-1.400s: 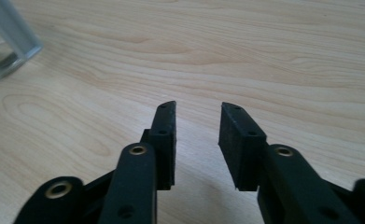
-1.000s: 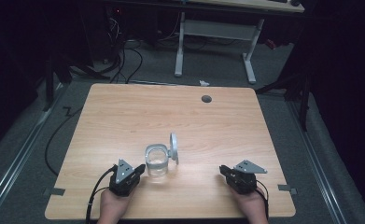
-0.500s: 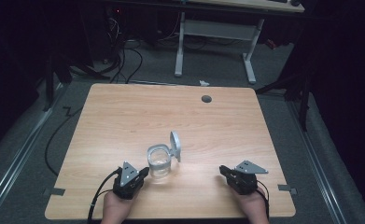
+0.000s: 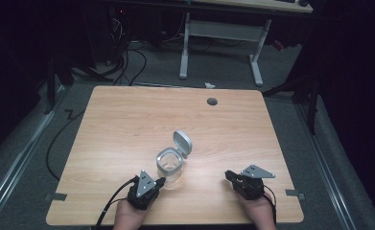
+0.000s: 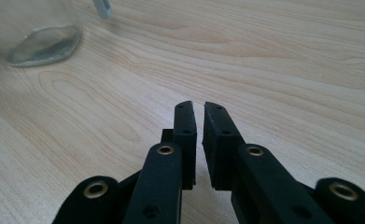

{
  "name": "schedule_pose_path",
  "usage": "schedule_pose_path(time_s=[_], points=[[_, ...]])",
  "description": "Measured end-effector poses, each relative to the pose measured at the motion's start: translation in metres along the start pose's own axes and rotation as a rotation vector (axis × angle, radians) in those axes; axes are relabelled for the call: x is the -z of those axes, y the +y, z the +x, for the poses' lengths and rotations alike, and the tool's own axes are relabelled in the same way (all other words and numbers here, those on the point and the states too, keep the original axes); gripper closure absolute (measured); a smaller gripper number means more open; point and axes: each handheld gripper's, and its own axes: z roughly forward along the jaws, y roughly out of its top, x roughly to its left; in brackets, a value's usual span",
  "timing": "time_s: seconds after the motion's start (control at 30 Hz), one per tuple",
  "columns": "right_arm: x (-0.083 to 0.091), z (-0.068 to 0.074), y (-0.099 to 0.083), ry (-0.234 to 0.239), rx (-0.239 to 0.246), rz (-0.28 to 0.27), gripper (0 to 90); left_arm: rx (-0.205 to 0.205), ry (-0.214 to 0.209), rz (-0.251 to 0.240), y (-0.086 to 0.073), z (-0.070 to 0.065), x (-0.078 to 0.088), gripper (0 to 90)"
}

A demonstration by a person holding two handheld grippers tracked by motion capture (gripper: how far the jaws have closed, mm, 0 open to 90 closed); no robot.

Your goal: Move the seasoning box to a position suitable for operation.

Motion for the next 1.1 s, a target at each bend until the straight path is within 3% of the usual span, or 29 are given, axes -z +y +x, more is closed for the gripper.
schedule_pose_path(time_s=[0.4,0.7,1.1], points=[[0.001,0.000,0.000,0.000,-0.004,0.000,83.9,-0.011,-0.024,0.010,0.000,-0.011,-0.007,89.8],[0.001,-0.001,-0.001,0.003,-0.009,-0.003,84.0,0.026,0.025,-0.027,0.010,0.005,0.000,89.8],[0.000,-0.001,-0.001,0.004,-0.011,0.001,83.9,0.004,-0.015,0.001,0.006,-0.012,-0.020,90.0]])
